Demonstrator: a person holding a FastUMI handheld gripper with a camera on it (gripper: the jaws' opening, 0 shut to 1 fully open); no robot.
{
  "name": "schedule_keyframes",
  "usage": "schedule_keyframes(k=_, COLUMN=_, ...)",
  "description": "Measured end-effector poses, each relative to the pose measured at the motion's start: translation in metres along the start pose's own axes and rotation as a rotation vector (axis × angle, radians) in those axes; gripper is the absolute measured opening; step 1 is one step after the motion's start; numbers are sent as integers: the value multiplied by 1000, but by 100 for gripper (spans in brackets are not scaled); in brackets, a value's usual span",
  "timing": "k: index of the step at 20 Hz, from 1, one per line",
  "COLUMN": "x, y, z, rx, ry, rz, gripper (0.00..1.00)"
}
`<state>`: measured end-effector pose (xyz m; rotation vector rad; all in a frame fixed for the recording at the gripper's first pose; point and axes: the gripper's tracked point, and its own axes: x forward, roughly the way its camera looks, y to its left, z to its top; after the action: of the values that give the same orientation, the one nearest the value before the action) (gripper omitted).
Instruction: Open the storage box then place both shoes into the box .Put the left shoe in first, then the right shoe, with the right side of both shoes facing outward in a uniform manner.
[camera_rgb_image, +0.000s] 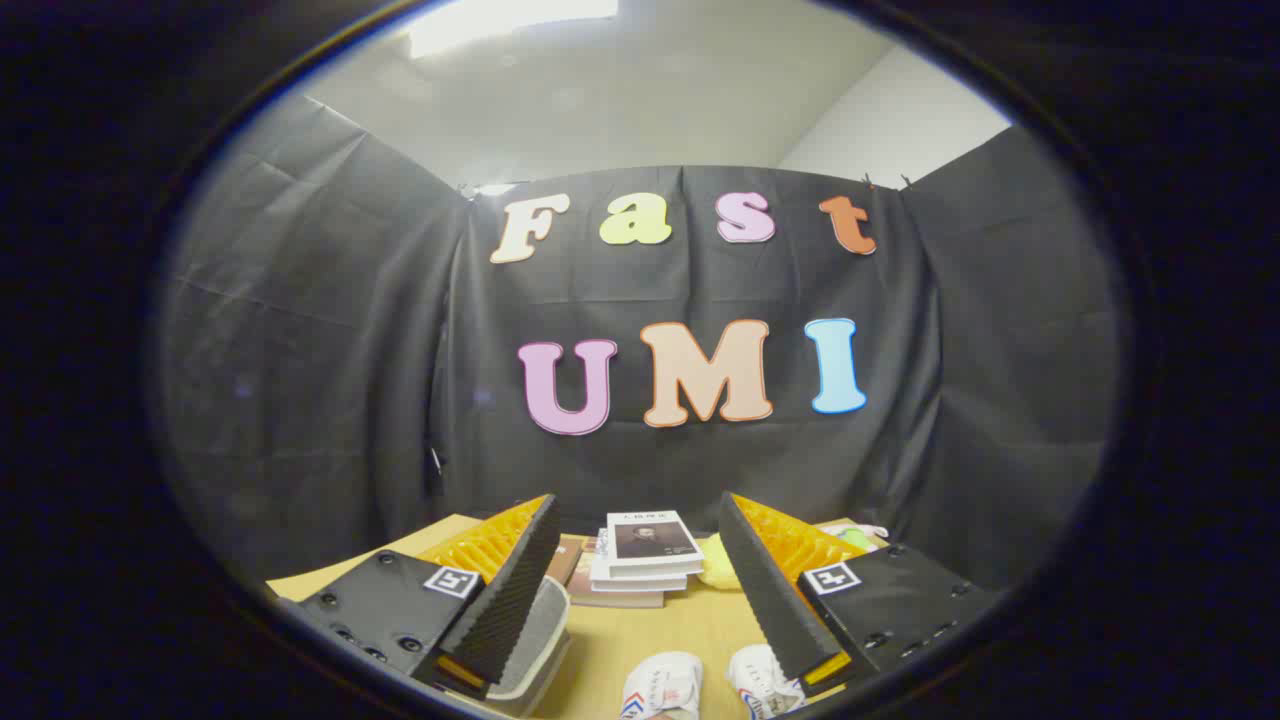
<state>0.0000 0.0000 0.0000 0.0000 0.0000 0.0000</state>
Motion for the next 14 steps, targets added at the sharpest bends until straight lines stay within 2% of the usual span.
schedule_keyframes(k=14, x=19, y=11, z=-11, rx=-23, ry=18, rz=58, gripper=100)
